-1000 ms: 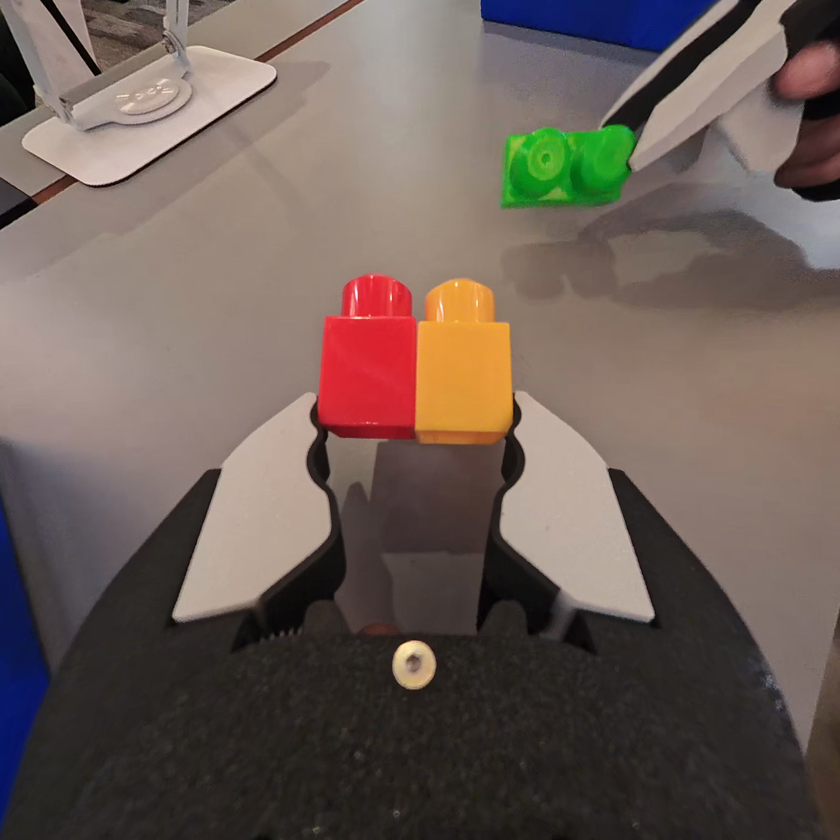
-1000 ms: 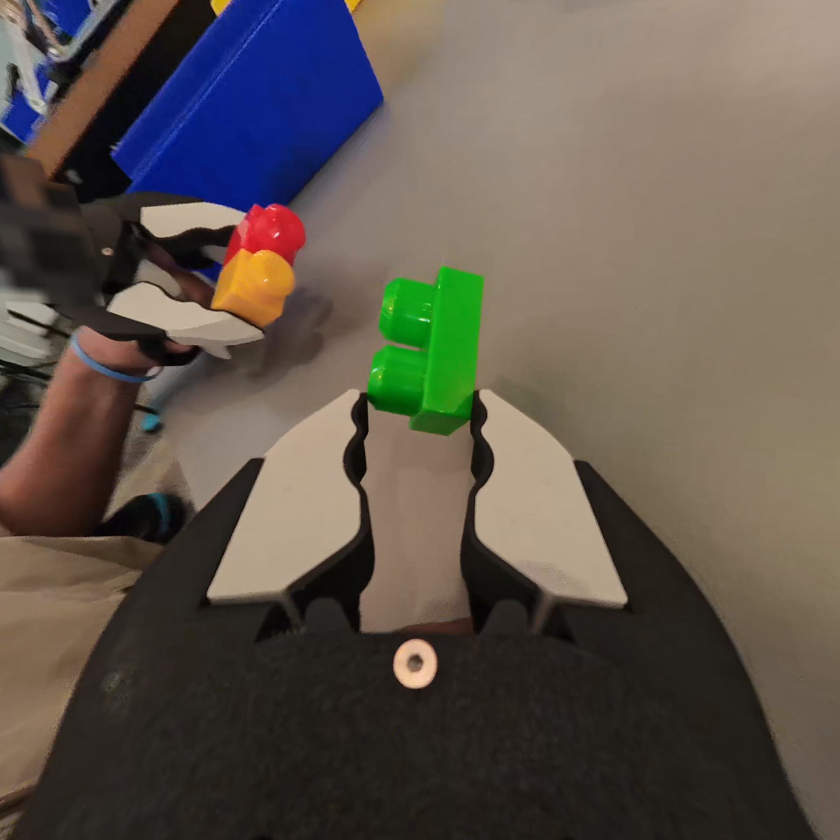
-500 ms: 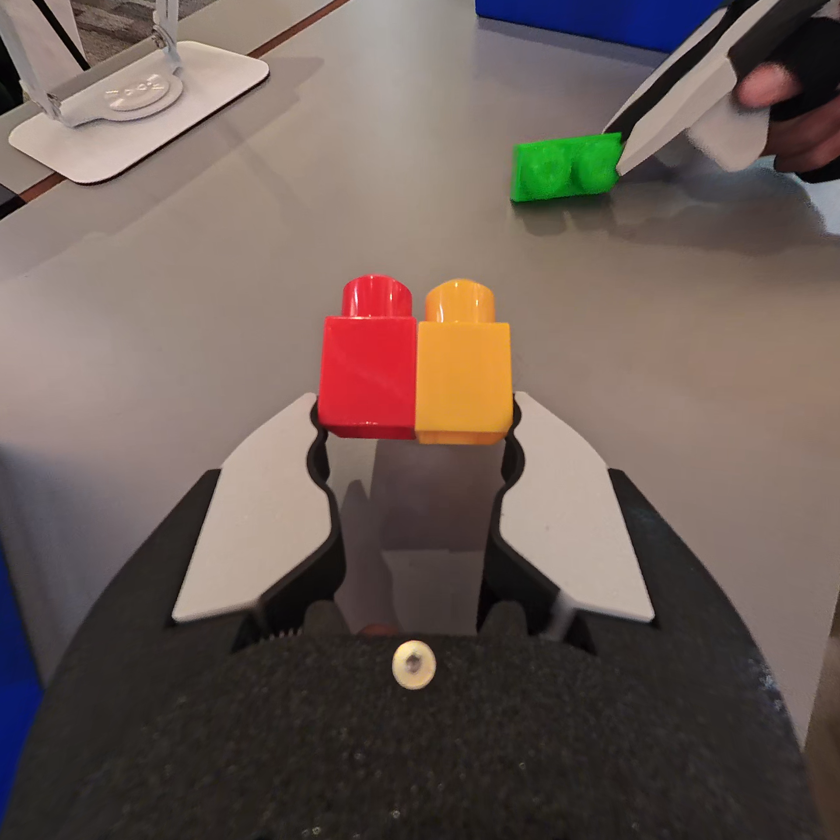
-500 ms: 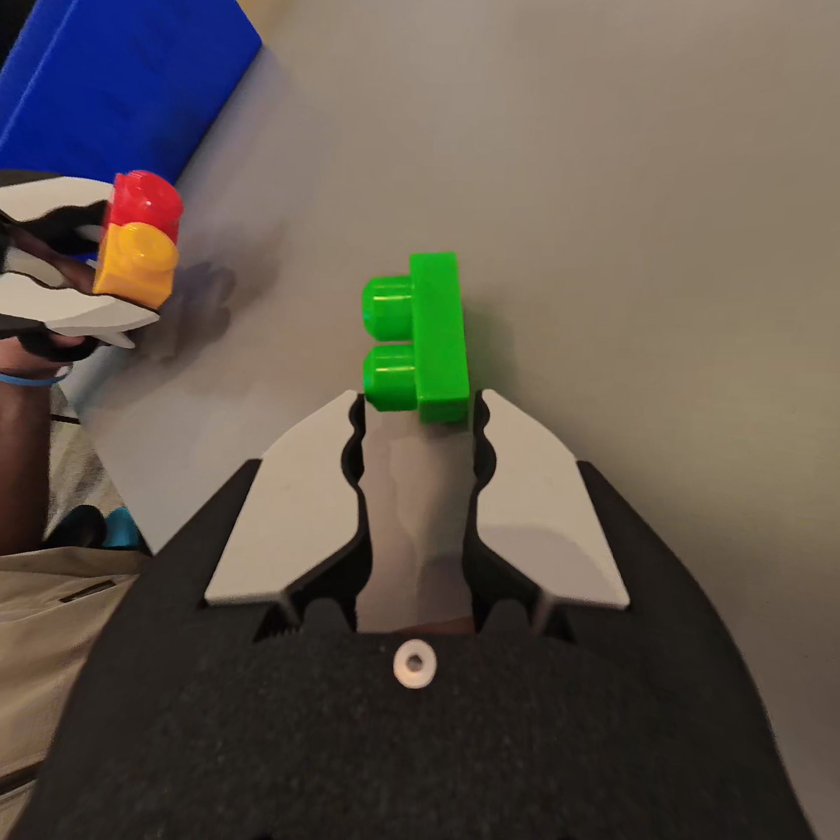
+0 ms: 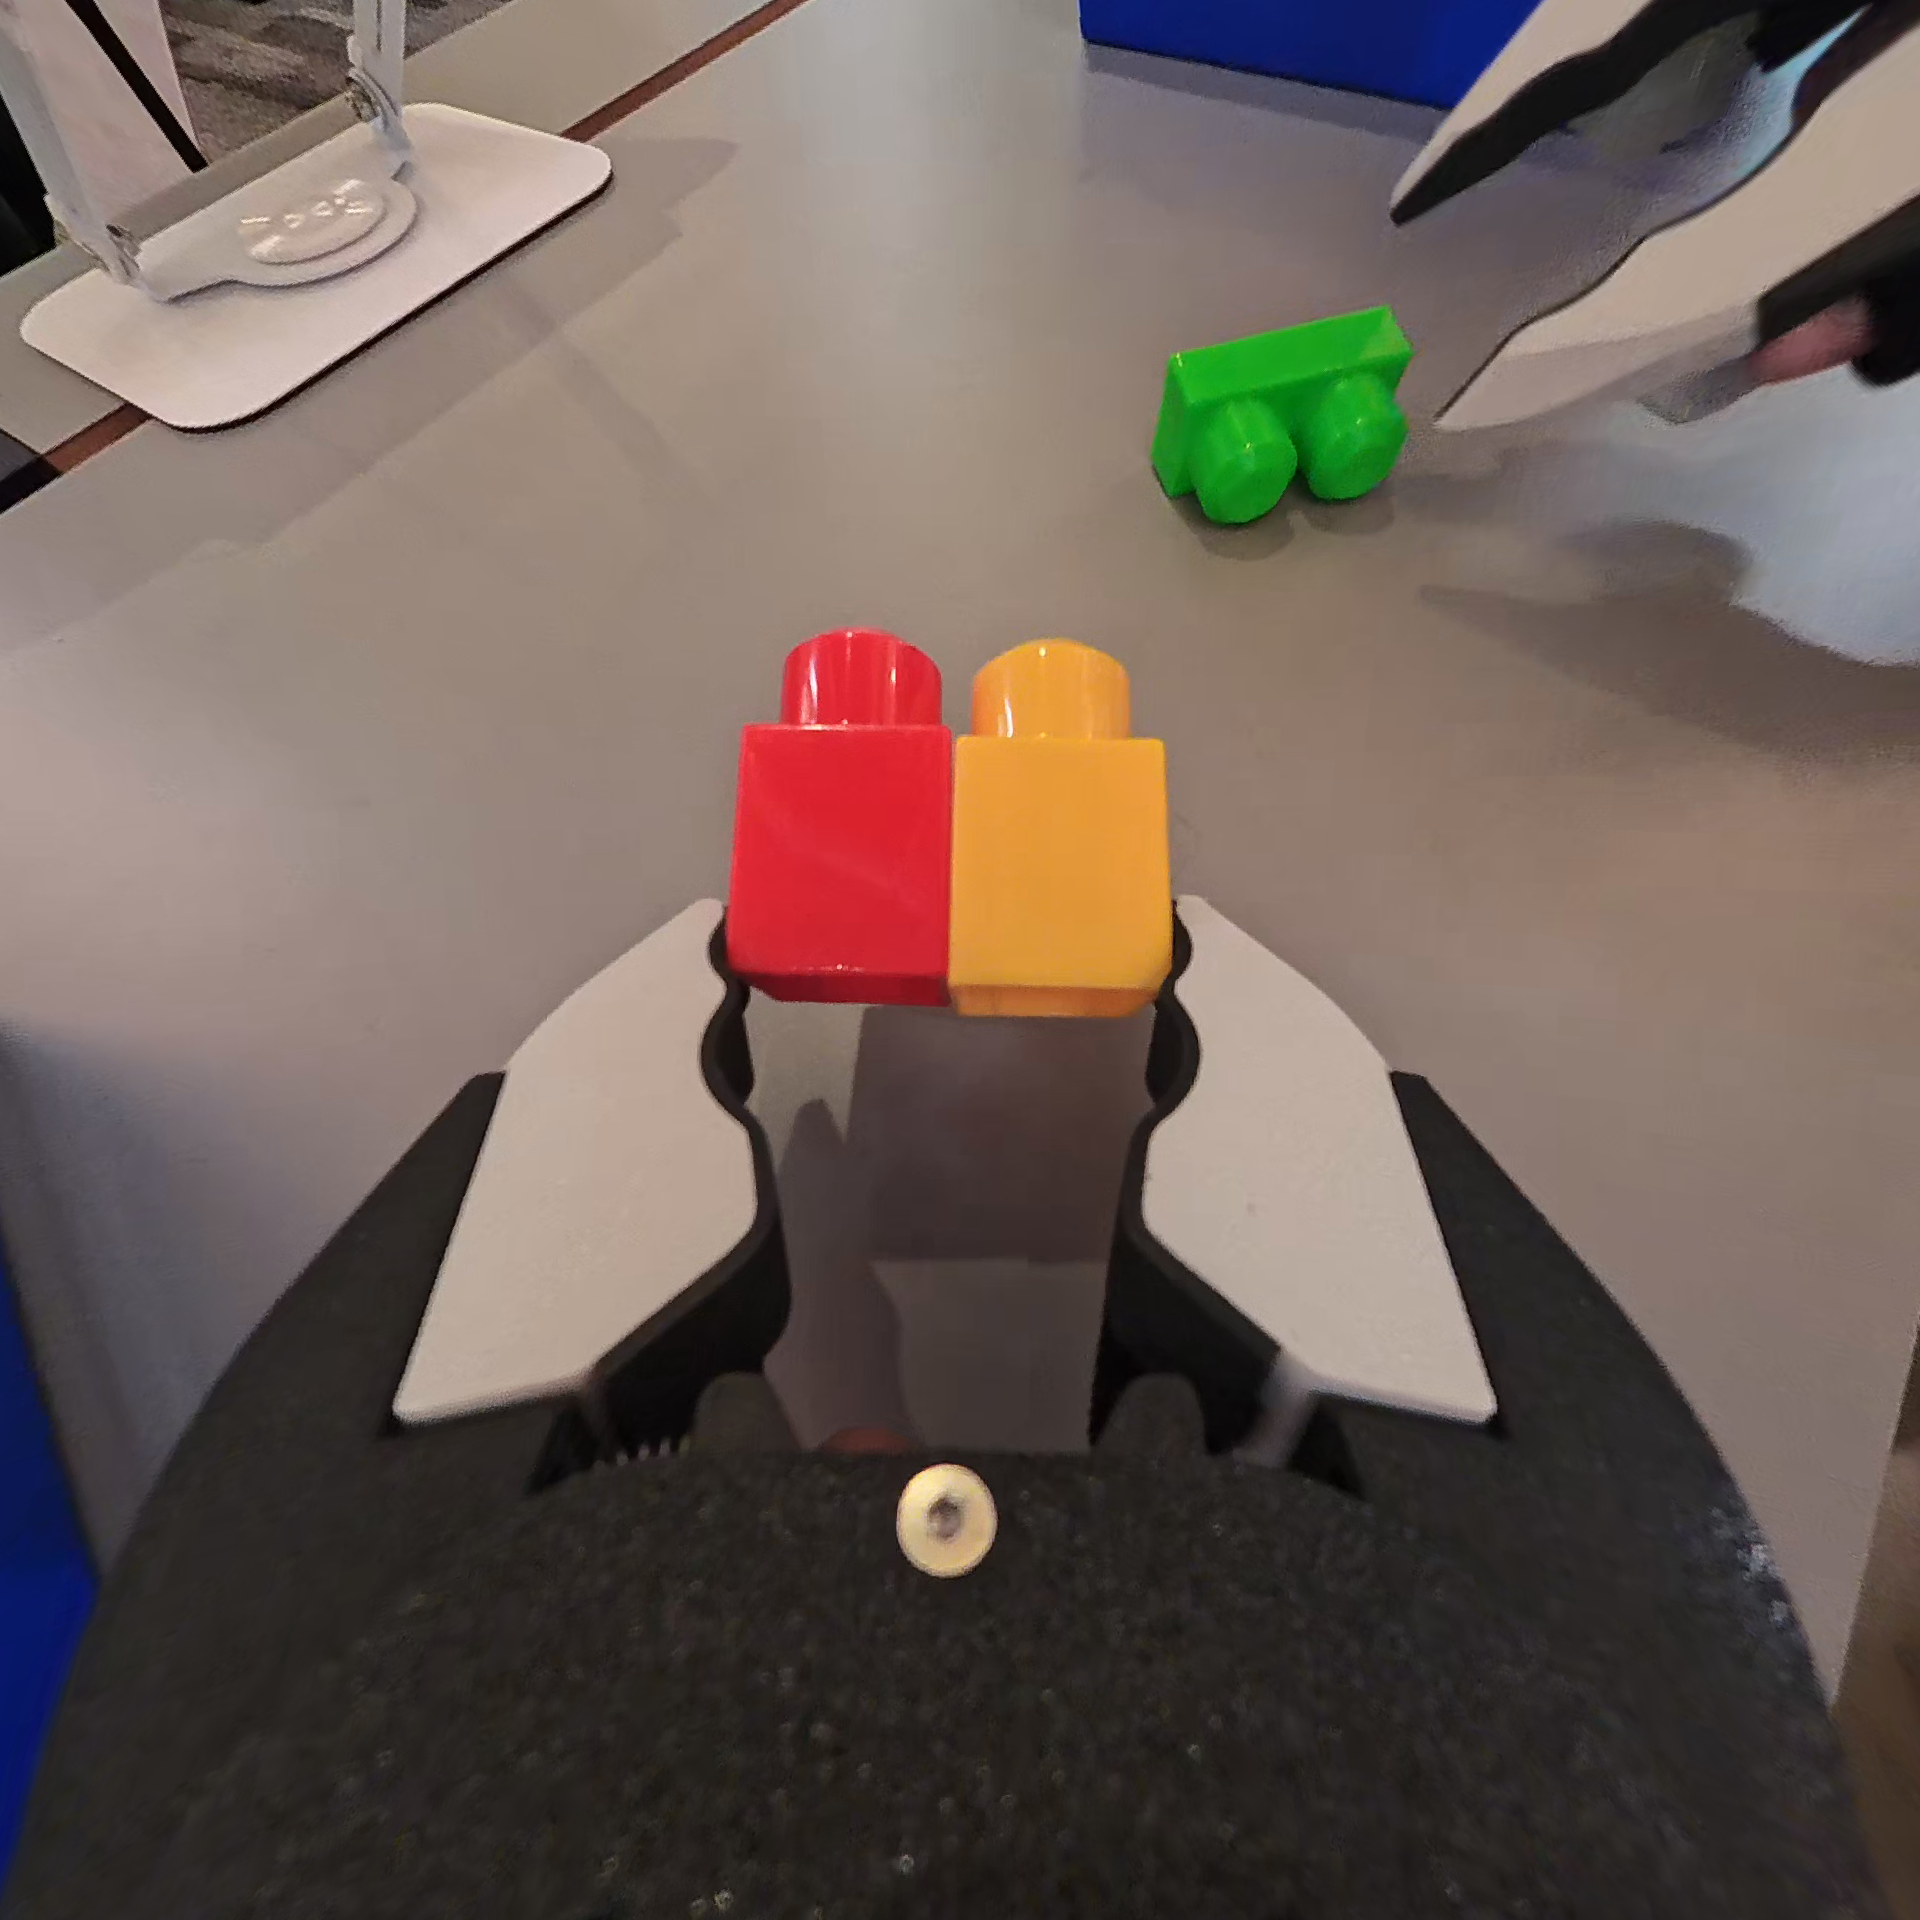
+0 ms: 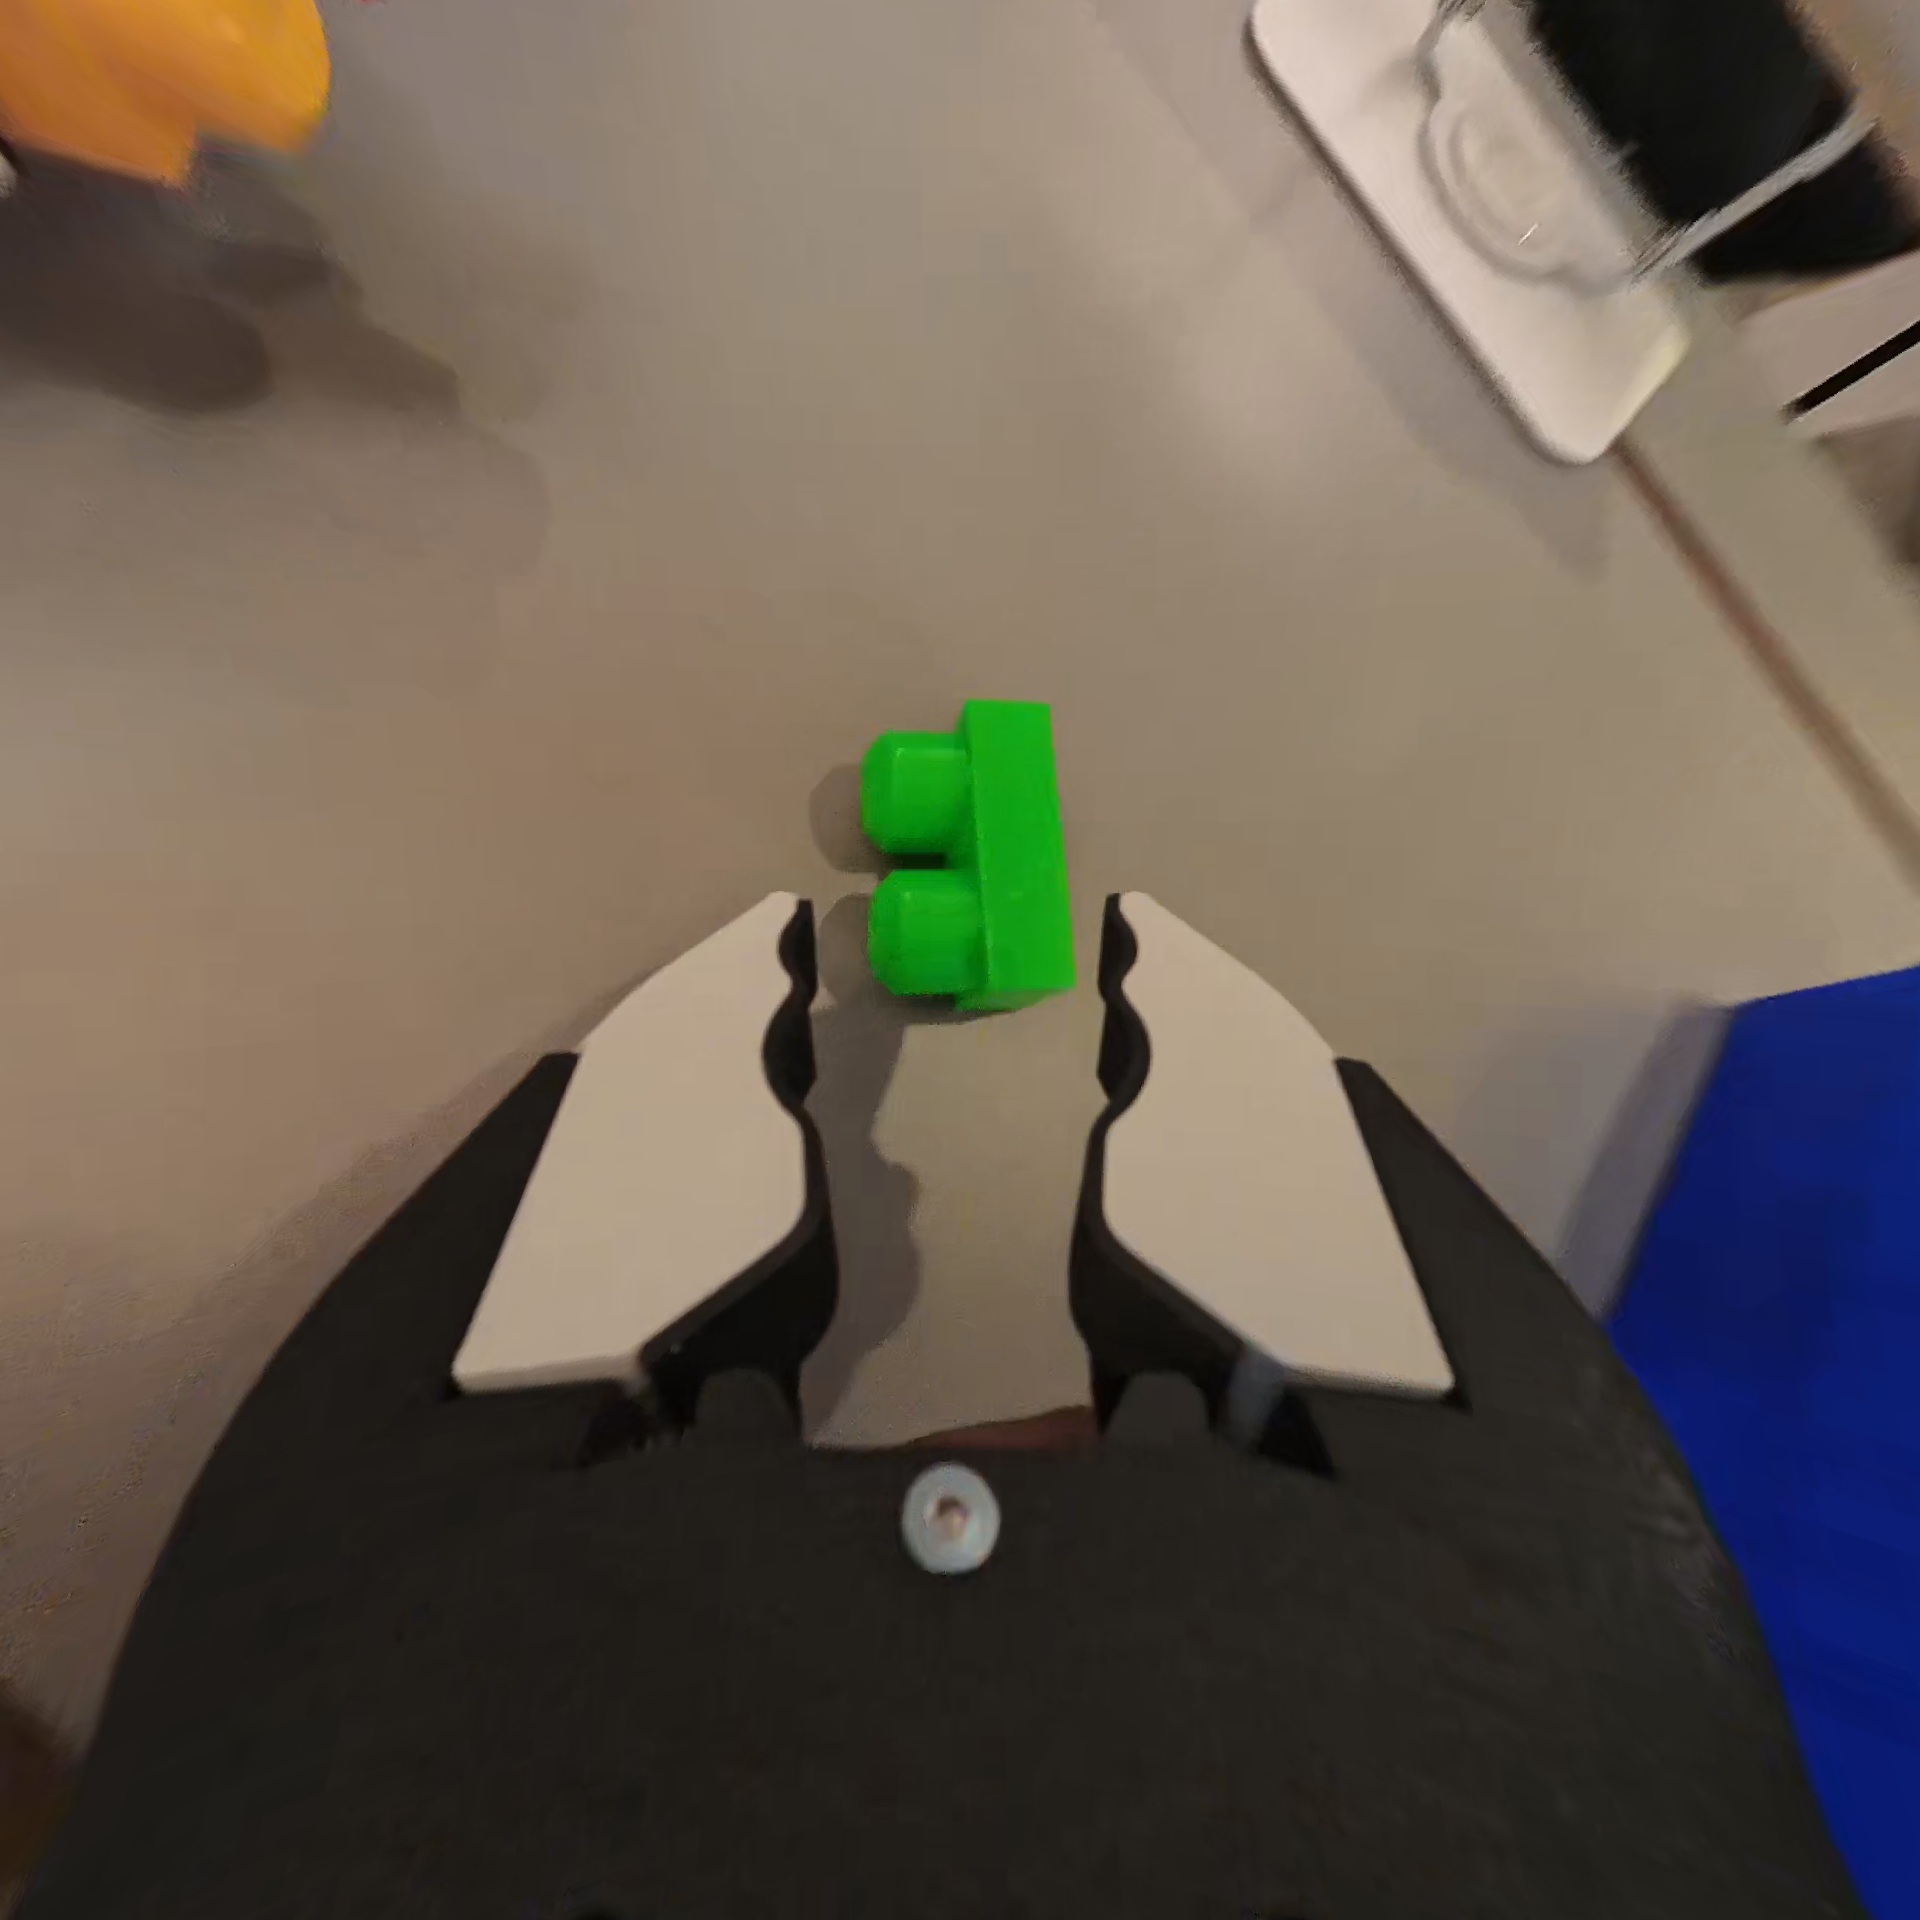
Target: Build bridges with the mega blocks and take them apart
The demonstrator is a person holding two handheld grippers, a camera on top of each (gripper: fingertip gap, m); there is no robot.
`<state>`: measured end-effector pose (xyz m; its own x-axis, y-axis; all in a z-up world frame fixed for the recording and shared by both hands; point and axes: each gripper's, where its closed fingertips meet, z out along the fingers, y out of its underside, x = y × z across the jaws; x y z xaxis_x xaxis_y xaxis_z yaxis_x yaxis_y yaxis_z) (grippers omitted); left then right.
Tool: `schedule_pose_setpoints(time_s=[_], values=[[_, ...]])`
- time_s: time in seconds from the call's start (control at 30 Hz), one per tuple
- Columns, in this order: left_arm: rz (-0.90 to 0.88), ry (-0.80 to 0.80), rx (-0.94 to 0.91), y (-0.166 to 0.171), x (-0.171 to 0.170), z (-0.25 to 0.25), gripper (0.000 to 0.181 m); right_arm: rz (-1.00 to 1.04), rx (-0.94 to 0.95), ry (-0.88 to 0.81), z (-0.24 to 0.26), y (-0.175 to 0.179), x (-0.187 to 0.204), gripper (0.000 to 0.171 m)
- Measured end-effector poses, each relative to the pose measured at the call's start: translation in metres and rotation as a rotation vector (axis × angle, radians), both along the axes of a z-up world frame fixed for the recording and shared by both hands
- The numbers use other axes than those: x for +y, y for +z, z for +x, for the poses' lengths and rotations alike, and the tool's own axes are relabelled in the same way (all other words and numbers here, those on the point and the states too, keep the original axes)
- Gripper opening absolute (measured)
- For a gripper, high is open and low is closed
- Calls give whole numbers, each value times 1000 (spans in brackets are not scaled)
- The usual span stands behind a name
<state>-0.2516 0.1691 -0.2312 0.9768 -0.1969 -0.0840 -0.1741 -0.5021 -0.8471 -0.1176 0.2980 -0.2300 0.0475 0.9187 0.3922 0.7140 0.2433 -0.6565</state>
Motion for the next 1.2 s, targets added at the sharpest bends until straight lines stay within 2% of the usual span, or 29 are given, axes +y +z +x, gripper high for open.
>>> schedule_pose_setpoints(time_s=[0.1,0.2,0.33,0.6,0.77,0.97,1.2], values=[[1,-4,2,0,0,1,75,121,-63,-33,-7,-9,12,56],[8,-6,0,2,-1,0,75,108,-98,-49,-13,-20,19,56],[15,-2,-3,3,-2,-2,75,132,-144,-53,-15,-27,24,44],[11,-6,1,1,-1,-2,75,66,-79,-33,-16,-17,36,41],[12,-5,6,1,-2,-2,75,-146,91,-21,-17,17,40,40],[29,-9,15,6,-2,1,75,-671,362,46,-14,58,34,40],[40,-7,27,8,-2,2,75,-1096,501,109,-2,70,15,40]])
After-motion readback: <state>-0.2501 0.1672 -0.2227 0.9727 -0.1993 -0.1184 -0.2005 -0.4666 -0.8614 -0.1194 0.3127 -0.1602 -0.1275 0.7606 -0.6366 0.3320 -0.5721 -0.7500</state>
